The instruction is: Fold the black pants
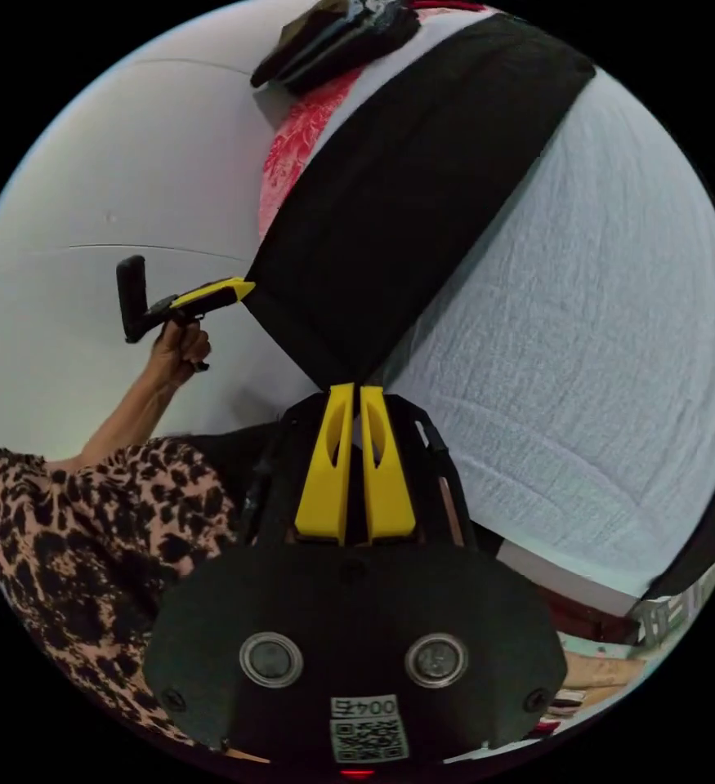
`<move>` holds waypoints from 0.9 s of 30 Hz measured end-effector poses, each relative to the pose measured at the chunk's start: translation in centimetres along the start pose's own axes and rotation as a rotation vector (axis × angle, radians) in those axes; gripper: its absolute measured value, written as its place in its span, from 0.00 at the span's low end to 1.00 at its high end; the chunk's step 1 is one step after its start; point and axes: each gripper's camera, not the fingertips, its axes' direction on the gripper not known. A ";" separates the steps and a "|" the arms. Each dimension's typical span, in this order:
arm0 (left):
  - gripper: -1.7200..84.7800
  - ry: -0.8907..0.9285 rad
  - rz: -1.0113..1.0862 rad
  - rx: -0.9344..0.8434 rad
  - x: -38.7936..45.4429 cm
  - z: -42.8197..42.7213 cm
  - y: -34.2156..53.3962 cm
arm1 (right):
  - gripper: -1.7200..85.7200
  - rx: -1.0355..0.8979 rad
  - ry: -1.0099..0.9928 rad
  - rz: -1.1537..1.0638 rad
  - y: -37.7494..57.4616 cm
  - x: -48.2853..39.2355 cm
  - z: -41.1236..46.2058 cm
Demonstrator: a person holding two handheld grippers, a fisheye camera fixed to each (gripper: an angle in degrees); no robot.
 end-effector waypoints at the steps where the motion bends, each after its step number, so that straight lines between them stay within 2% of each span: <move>1: 0.04 -0.010 -0.024 -0.020 -0.3 1.1 0.0 | 0.03 -0.008 -0.009 0.013 -0.1 0.3 0.4; 7: 0.04 -0.057 -0.058 -0.024 0.0 3.9 -0.1 | 0.05 -0.029 -0.039 0.031 -0.6 1.0 0.6; 13: 0.05 -0.021 -0.059 -0.028 0.2 5.8 -0.4 | 0.07 -0.084 -0.030 -0.013 -0.5 0.0 -0.5; 19: 0.07 -0.094 -0.059 0.006 2.6 6.3 -0.6 | 0.08 0.022 0.149 -0.023 1.8 -0.3 -7.7; 24: 0.08 -0.122 -0.076 0.043 6.3 7.7 -1.4 | 0.04 0.161 0.348 0.074 4.1 3.8 -17.0; 27: 0.07 -0.113 -0.086 0.066 10.4 10.5 -2.6 | 0.02 0.168 0.445 0.081 5.3 6.8 -20.8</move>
